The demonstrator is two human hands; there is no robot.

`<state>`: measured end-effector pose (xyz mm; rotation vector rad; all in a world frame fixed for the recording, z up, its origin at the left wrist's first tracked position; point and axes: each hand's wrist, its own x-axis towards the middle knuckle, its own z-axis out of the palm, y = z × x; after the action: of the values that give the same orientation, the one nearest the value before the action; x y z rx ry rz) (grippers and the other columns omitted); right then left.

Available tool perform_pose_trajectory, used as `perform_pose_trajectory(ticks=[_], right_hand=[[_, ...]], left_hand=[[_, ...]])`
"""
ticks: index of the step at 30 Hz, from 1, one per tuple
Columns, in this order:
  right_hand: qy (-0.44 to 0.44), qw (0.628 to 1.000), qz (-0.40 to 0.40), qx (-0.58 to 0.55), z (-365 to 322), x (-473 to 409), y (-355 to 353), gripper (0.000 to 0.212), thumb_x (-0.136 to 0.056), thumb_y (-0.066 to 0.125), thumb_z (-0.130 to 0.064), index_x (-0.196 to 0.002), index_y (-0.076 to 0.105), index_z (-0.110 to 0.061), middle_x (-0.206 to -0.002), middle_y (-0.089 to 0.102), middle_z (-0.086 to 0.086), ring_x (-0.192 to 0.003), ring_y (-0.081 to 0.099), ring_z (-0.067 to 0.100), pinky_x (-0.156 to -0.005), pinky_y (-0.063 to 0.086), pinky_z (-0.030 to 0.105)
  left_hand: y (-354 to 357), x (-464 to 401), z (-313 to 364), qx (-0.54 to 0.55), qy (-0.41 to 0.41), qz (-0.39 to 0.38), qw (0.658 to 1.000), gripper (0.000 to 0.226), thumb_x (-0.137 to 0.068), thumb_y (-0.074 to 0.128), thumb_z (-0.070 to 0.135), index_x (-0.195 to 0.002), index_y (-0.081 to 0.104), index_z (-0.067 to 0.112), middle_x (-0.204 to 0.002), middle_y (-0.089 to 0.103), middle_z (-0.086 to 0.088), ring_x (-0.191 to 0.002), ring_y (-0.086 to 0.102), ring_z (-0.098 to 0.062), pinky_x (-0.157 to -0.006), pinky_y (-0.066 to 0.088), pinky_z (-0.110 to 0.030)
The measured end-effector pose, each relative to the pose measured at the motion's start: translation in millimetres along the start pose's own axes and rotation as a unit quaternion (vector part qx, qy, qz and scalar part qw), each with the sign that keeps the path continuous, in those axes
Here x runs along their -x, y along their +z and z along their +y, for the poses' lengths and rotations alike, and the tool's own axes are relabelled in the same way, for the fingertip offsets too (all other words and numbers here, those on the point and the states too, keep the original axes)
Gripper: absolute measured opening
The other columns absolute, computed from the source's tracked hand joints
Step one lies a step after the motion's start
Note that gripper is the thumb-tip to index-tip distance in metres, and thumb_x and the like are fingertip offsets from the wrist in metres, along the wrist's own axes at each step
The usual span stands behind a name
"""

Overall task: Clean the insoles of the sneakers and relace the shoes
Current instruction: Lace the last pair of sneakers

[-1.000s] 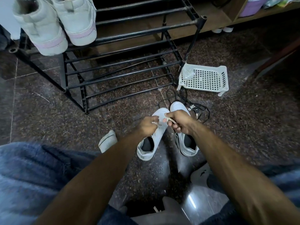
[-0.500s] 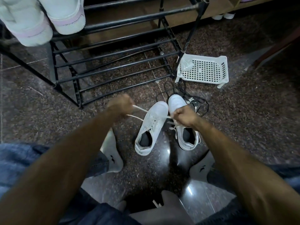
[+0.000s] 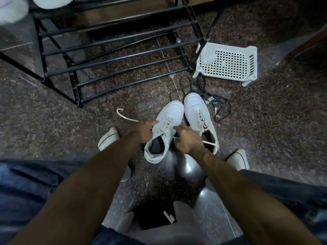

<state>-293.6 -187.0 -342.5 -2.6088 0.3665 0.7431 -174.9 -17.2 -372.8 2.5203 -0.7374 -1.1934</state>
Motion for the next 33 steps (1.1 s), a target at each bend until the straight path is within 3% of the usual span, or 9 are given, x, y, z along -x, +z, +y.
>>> perform_pose_trajectory(ticks=[6,12,15,17,20,24,29,31,33], right_hand=[[0.084,0.994,0.020,-0.070,-24,-5,27,0.023,-0.088,0.052,-0.026,-0.102,0.068,-0.017,-0.107,0.069,0.010,-0.107,0.061,0.032,-0.085,0.048,0.037],[0.092,0.994,0.005,-0.062,-4,-5,24,0.031,-0.089,0.048,-0.040,-0.104,0.063,-0.017,-0.107,0.067,0.010,-0.097,0.063,0.033,-0.082,0.052,0.039],[0.087,0.993,-0.034,-0.077,22,-3,15,0.027,-0.086,0.054,-0.035,-0.105,0.062,-0.017,-0.096,0.068,0.005,-0.089,0.063,0.028,-0.075,0.052,0.034],[0.088,0.975,-0.066,-0.192,31,-4,14,0.017,-0.083,0.059,-0.026,-0.095,0.067,-0.015,-0.083,0.070,0.002,-0.081,0.065,0.025,-0.077,0.055,0.041],[0.140,0.878,-0.024,-0.457,31,-6,13,0.024,-0.083,0.055,-0.002,-0.061,0.058,-0.010,-0.058,0.062,0.009,-0.061,0.059,0.025,-0.073,0.055,0.049],[0.161,0.754,0.018,-0.636,14,-9,4,0.023,-0.090,0.054,-0.007,-0.068,0.056,-0.014,-0.072,0.061,0.002,-0.075,0.054,0.017,-0.079,0.042,0.036],[0.116,0.536,0.031,-0.835,-23,-19,-4,0.027,-0.099,0.049,-0.024,-0.096,0.062,0.000,-0.098,0.069,0.019,-0.090,0.066,0.023,-0.091,0.049,0.036],[0.123,0.477,0.051,-0.869,-35,-25,-8,0.026,-0.100,0.048,-0.023,-0.085,0.060,-0.006,-0.077,0.068,0.012,-0.073,0.066,0.021,-0.080,0.054,0.035],[0.138,0.443,0.078,-0.883,-37,-32,-8,0.026,-0.099,0.046,-0.020,-0.075,0.052,-0.011,-0.059,0.055,0.004,-0.052,0.052,0.017,-0.057,0.046,0.031]], left_hand=[[30,0,5,-0.034,-0.041,0.086,0.995,0.027,-0.092,0.051,0.028,-0.115,0.066,0.028,-0.120,0.066,-0.006,-0.110,0.061,-0.031,-0.089,0.051,-0.038],[10,3,-7,-0.149,-0.077,0.101,0.981,0.023,-0.092,0.050,0.034,-0.101,0.070,0.025,-0.110,0.069,-0.009,-0.103,0.065,-0.032,-0.086,0.050,-0.039],[-1,-2,-27,-0.193,-0.126,0.066,0.971,0.026,-0.089,0.056,0.035,-0.103,0.070,0.017,-0.110,0.069,-0.011,-0.105,0.065,-0.034,-0.090,0.053,-0.041],[-10,-9,-29,-0.128,-0.126,0.011,0.984,0.029,-0.088,0.060,0.032,-0.101,0.071,0.008,-0.108,0.069,-0.015,-0.102,0.064,-0.035,-0.089,0.052,-0.039],[-25,-14,-12,0.186,-0.116,-0.028,0.975,0.016,-0.088,0.065,0.019,-0.084,0.070,0.005,-0.096,0.068,-0.017,-0.093,0.062,-0.026,-0.084,0.048,-0.033],[-27,-9,16,0.571,-0.105,-0.048,0.813,0.011,-0.095,0.053,0.010,-0.089,0.063,0.010,-0.102,0.069,-0.010,-0.102,0.063,-0.020,-0.085,0.047,-0.024],[0,-17,44,0.787,-0.128,0.042,0.602,0.025,-0.102,0.041,0.026,-0.092,0.060,0.013,-0.098,0.070,-0.006,-0.090,0.067,-0.018,-0.085,0.050,-0.031],[13,-19,49,0.799,-0.144,0.084,0.578,0.019,-0.100,0.044,0.017,-0.101,0.062,0.012,-0.091,0.070,-0.005,-0.078,0.065,-0.018,-0.073,0.052,-0.027],[21,-20,48,0.782,-0.153,0.102,0.596,0.019,-0.096,0.047,0.005,-0.109,0.060,0.010,-0.085,0.068,-0.007,-0.064,0.058,-0.017,-0.057,0.047,-0.023]])
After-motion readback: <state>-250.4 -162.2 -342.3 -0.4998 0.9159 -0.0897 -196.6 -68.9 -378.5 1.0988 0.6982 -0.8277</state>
